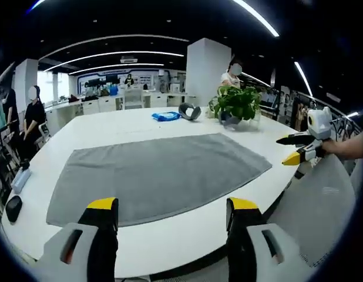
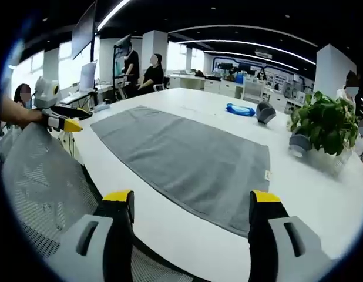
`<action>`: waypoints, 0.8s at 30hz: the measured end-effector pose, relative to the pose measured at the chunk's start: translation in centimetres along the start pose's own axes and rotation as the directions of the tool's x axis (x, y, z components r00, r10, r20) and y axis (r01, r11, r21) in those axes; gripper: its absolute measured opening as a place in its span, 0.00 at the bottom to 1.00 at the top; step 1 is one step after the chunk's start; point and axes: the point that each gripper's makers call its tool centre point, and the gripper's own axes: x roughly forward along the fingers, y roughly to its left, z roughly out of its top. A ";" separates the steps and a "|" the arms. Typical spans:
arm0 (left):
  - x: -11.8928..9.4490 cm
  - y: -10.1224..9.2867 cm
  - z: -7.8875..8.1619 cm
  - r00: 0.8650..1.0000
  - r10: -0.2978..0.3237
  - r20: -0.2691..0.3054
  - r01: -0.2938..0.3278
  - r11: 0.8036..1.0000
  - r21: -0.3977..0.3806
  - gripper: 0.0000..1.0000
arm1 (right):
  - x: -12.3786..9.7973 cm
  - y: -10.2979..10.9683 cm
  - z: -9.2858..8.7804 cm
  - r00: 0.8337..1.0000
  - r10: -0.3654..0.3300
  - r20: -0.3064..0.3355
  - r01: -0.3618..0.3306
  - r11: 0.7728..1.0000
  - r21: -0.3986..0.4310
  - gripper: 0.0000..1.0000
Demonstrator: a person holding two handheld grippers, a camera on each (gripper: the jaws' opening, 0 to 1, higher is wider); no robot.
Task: Fold the towel on the table until its edges align and the towel forms a compact rectangular stack.
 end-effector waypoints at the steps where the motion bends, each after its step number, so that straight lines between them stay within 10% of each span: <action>1: 0.0 0.0 0.0 1.000 0.001 0.002 -0.001 1.000 -0.004 0.77 | 0.0 0.1 0.0 1.000 0.001 -0.001 -0.001 1.000 -0.001 0.80; 24: -0.2 -0.9 -0.2 1.000 -0.018 -0.018 0.018 1.000 -0.011 0.75 | 0.0 -0.2 -0.8 0.999 -0.007 -0.042 0.007 1.000 -0.008 0.75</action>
